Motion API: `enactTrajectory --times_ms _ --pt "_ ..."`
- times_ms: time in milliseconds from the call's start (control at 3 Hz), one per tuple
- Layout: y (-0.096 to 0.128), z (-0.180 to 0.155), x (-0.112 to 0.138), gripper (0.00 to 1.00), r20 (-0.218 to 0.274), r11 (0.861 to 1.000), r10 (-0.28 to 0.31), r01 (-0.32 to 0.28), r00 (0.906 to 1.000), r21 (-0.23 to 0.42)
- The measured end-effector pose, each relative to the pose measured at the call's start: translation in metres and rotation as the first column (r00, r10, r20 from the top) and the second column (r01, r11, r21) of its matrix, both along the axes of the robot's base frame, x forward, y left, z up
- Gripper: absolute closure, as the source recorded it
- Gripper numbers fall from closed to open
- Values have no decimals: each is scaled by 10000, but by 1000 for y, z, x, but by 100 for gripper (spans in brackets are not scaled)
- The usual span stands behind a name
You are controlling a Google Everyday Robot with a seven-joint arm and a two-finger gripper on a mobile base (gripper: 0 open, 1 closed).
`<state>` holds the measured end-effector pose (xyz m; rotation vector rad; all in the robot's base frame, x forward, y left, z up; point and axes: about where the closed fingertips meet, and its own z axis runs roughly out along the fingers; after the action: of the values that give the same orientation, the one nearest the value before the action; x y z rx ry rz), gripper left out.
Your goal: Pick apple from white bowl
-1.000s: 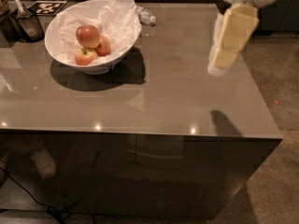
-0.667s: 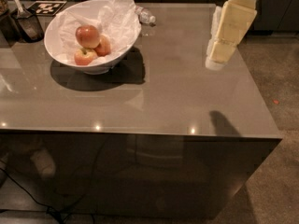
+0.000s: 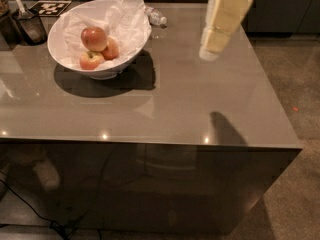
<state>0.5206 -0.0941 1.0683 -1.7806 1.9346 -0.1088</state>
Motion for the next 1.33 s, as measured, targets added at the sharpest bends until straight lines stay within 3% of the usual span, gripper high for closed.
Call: enactTrajectory --times_ms 333,667,1000,1333 --pt "29 10 38 0 72 9996 72 -70 9999 -259" --pt "59 19 45 0 367 9984 544 -537 9978 -178" --pt "59 19 45 0 371 9984 542 -536 9978 -175" --pt "114 25 96 0 762 9982 483 -509 9959 330"
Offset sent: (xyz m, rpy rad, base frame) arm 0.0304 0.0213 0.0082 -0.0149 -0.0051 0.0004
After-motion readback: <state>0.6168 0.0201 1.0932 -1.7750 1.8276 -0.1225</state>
